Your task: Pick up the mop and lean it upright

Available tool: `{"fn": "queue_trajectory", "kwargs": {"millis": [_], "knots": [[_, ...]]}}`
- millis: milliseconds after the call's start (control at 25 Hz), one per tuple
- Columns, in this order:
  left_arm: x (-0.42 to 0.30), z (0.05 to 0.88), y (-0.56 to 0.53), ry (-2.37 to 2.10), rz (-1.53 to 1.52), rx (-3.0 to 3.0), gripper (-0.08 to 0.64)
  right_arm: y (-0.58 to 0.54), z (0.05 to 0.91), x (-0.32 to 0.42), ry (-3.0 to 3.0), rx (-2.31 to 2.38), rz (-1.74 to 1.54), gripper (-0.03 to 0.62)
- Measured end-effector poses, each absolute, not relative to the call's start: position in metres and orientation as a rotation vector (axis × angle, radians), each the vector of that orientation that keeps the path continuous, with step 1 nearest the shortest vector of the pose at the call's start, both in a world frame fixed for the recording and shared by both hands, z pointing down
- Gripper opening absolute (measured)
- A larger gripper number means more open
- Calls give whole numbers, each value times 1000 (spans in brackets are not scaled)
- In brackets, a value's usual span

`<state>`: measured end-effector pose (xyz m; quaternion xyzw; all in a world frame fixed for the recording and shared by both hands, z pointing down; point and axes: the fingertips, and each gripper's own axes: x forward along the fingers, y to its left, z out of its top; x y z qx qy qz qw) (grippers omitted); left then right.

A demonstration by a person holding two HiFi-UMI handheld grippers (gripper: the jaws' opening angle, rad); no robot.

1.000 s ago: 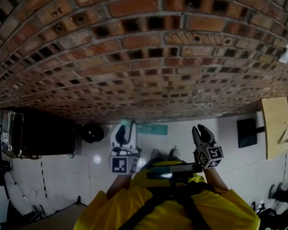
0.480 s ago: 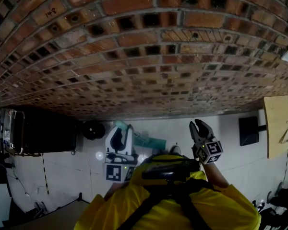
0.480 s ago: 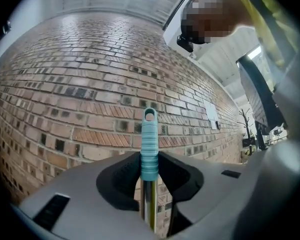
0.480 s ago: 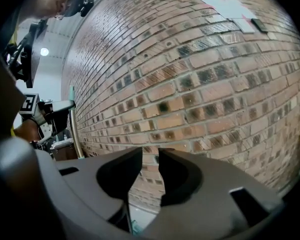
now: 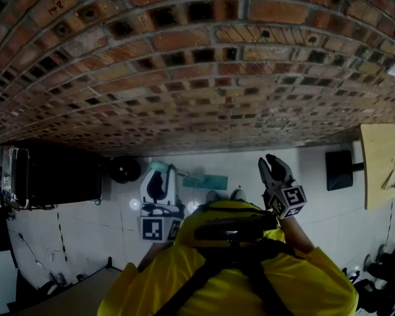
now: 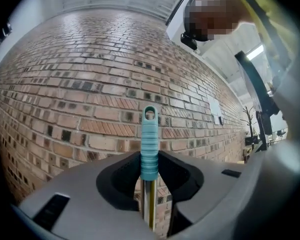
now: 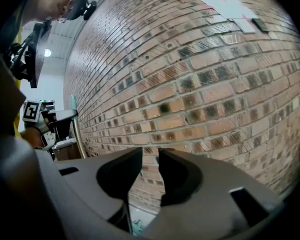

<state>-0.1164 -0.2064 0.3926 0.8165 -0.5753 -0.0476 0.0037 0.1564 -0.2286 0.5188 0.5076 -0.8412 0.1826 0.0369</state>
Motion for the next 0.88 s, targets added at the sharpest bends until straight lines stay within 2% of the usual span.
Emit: {"fn": "queue_trajectory", "kwargs": {"millis": [680, 880], "knots": [[-90, 653, -331, -1713, 290, 2320, 104, -226, 548, 175, -2500, 1653, 595, 109], [-82, 679, -368, -1698, 330, 2338, 103, -224, 549, 186, -2467, 1696, 600, 109]]}}
